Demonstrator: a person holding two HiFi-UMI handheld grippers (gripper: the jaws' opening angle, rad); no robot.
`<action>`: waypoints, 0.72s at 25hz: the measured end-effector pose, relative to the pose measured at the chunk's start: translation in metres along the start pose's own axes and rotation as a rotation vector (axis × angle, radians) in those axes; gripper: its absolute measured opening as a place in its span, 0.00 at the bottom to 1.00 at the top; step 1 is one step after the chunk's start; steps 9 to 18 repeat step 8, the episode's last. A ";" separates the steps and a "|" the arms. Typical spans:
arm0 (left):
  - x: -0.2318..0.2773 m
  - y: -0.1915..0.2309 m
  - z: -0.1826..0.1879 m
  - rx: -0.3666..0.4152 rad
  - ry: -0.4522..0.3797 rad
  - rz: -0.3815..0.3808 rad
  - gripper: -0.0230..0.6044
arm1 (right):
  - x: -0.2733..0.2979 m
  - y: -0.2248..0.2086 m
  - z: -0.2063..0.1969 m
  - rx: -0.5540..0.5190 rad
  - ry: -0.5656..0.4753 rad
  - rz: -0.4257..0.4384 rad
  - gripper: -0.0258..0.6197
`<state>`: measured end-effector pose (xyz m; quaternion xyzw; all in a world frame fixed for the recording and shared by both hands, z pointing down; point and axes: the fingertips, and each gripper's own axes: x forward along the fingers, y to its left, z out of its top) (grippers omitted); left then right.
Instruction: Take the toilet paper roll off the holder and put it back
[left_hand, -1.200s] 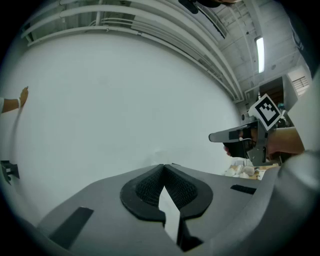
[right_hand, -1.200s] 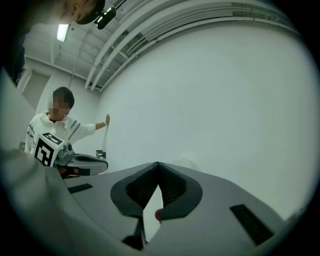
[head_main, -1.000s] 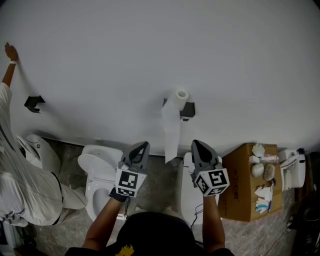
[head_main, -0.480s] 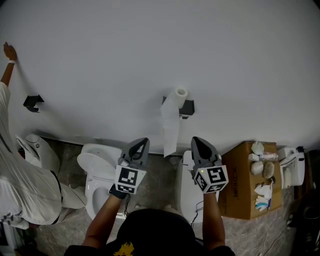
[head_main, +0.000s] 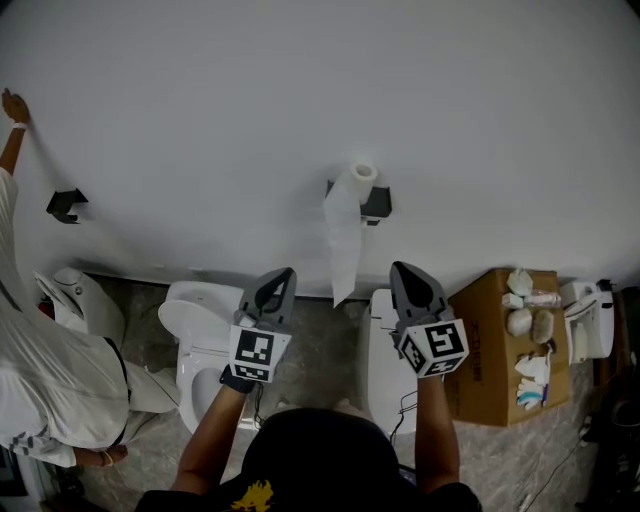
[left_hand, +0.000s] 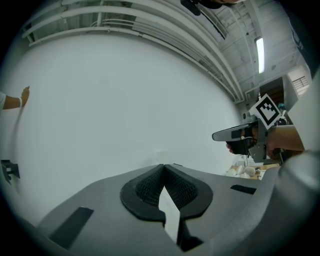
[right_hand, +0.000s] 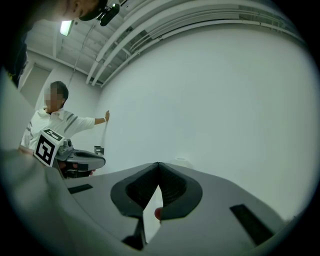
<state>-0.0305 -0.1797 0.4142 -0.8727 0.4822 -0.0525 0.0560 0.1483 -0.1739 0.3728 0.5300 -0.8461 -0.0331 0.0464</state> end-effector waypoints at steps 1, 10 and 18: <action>-0.001 0.002 -0.001 -0.001 0.001 0.004 0.07 | 0.000 0.000 0.001 -0.002 -0.002 0.004 0.04; -0.010 0.011 -0.012 -0.014 0.013 0.029 0.07 | 0.000 0.001 0.004 -0.015 -0.012 0.032 0.04; -0.010 0.011 -0.012 -0.014 0.013 0.029 0.07 | 0.000 0.001 0.004 -0.015 -0.012 0.032 0.04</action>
